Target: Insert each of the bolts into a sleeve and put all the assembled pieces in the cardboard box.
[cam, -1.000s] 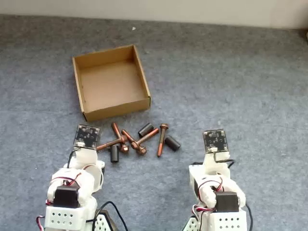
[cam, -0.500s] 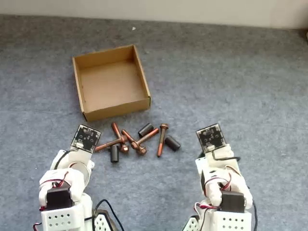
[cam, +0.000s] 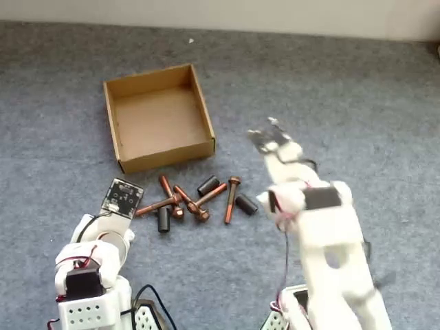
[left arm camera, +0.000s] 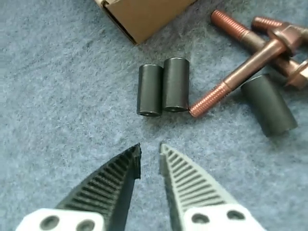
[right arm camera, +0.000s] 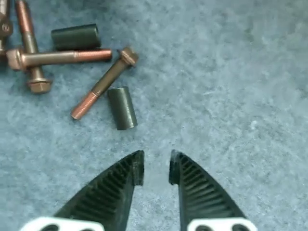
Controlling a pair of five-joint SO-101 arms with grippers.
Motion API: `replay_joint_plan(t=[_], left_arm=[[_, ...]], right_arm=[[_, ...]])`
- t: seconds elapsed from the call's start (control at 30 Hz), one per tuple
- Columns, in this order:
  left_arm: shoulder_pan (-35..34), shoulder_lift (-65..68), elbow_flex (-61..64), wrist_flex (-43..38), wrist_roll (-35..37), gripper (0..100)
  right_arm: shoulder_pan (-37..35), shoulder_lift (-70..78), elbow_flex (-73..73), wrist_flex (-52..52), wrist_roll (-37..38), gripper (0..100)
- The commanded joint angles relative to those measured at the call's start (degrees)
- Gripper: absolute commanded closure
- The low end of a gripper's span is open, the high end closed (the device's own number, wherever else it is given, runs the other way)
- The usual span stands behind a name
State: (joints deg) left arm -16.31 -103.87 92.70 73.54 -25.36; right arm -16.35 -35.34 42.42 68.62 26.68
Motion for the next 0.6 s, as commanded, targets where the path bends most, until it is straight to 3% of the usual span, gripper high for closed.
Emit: replay_joint_plan(t=[0.0, 0.33, 0.57], left_arm=[[-3.74, -0.22, -1.01, 0.0, 2.29, 78], [-4.62, -0.22, -1.01, 0.0, 3.52, 78], [-4.62, -0.22, -0.92, 0.0, 3.52, 78]], right_arm=[[-4.09, 12.88, -8.48, 0.48, -0.53, 83.7], [-8.48, 39.08, -23.52, 0.13, -0.53, 80.3], [-8.66, 43.3, -25.8, -1.36, -0.53, 80.3]])
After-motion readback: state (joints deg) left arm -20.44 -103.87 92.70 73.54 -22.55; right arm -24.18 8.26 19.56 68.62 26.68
